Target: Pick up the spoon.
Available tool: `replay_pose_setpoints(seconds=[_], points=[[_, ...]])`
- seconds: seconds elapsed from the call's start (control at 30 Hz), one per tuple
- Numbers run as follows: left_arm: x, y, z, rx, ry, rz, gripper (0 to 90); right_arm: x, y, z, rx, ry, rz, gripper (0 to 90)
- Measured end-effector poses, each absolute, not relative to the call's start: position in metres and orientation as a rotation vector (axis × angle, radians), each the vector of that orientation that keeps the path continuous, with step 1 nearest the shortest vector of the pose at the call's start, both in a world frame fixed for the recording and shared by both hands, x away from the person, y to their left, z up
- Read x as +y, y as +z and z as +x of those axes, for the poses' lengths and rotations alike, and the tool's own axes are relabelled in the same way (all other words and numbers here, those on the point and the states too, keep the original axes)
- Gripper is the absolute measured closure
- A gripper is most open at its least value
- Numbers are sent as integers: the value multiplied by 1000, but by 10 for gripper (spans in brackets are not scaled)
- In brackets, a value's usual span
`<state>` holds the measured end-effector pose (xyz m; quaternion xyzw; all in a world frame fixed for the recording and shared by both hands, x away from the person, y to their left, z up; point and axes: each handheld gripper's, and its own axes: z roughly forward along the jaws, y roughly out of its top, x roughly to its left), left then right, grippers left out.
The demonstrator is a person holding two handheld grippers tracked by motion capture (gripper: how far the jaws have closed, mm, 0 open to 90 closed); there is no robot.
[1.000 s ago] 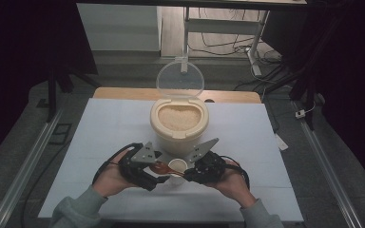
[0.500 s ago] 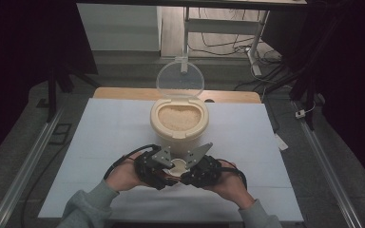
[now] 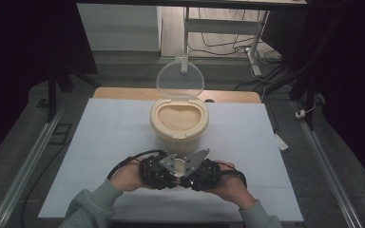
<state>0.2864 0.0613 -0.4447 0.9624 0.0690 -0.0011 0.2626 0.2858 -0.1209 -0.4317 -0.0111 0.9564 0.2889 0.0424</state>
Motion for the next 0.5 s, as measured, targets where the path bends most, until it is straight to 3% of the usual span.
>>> replay_pose_setpoints(seconds=[0.37,0.5], points=[[59,-447,284,168,-12,2609,791,-123,-433,286,2922,911,-72,776],[62,-446,285,212,42,2578,792,-136,-425,292,2836,1056,113,621]])
